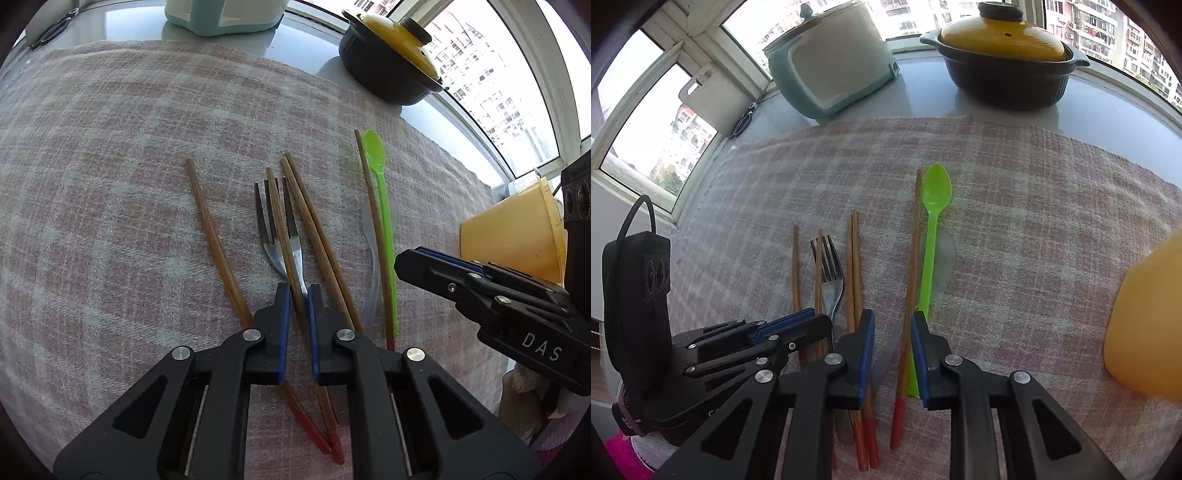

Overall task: Organize utensils
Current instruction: 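Close the right tool on a red-tipped chopstick while the left tool grasps another chopstick, then lift both held chopsticks and carry them toward the yellow bin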

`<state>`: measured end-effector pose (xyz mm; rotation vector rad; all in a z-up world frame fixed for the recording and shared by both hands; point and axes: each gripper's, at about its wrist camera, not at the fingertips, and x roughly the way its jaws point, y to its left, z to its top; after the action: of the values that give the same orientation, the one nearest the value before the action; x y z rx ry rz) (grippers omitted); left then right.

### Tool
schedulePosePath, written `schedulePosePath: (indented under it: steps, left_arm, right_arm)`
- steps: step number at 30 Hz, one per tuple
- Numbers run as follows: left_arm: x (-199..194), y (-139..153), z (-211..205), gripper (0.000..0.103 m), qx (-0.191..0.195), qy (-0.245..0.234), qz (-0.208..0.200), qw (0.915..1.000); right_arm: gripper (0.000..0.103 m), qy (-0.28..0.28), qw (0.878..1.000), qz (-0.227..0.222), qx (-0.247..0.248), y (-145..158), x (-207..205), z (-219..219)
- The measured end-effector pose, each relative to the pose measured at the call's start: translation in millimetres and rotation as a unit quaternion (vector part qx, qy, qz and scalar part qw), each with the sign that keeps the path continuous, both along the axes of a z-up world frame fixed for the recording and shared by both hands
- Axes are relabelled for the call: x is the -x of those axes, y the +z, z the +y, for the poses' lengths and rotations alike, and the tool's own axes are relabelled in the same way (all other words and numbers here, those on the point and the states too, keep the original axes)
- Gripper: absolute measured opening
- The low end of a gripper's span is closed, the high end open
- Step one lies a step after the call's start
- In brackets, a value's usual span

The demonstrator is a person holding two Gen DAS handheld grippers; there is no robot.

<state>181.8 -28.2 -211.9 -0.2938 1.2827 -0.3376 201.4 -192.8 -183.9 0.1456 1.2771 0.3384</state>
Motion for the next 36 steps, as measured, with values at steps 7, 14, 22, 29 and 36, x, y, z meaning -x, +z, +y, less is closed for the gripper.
schedulePosePath:
  steps: [7, 14, 22, 29, 36]
  left_arm:
    - [1.7, 0.3, 3.6, 0.007, 0.002, 0.002, 0.0, 1.0]
    - [2.7, 0.7, 7.1, 0.007, 0.002, 0.002, 0.0, 1.0]
    - [3.4, -0.3, 10.8, 0.007, 0.001, 0.004, -0.001, 1.0]
    - [8.3, 6.1, 12.9, 0.006, 0.006, 0.004, -0.009, 0.9999]
    - [14.7, 19.5, 15.1, 0.005, 0.014, 0.009, -0.022, 0.9996]
  right_arm:
    - [0.019, 0.004, 1.0, 0.007, 0.018, -9.5, -13.8, 7.0]
    - [0.019, 0.01, 1.0, 0.009, 0.027, -16.9, -22.7, 11.8]
    - [0.016, 0.025, 0.998, 0.01, 0.065, -24.3, -30.7, 26.1]
    - [0.004, 0.021, 0.998, -0.007, 0.057, -14.0, -29.2, 24.1]
    - [0.004, 0.023, 0.998, -0.03, 0.046, 5.0, -14.2, 17.1]
